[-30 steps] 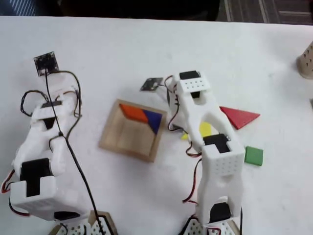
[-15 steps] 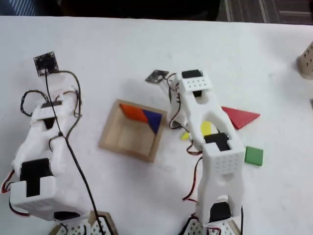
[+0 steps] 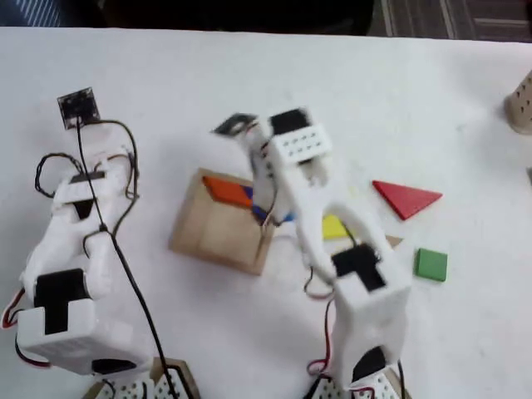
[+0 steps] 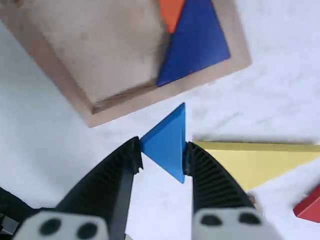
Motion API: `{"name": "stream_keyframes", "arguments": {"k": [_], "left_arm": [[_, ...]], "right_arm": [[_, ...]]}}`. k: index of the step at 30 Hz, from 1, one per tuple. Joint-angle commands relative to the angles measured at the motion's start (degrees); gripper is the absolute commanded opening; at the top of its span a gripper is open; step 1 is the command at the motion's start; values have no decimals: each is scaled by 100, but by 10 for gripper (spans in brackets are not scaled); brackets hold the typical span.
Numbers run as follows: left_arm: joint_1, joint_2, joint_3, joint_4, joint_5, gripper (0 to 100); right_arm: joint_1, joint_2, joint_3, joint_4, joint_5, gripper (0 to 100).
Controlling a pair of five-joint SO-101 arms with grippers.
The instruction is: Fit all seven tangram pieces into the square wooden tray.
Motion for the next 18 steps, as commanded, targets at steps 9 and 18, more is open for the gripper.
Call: {"name": "stream_keyframes", "arguments": {"k": [9, 18], "left_arm": [[48, -13, -299, -26, 18, 23], [31, -13, -299, -26, 18, 23]], "right_arm": [[-919, -2009, 2532, -2510, -378, 56], [-1226, -875, 2259, -3301, 448, 59]]}}
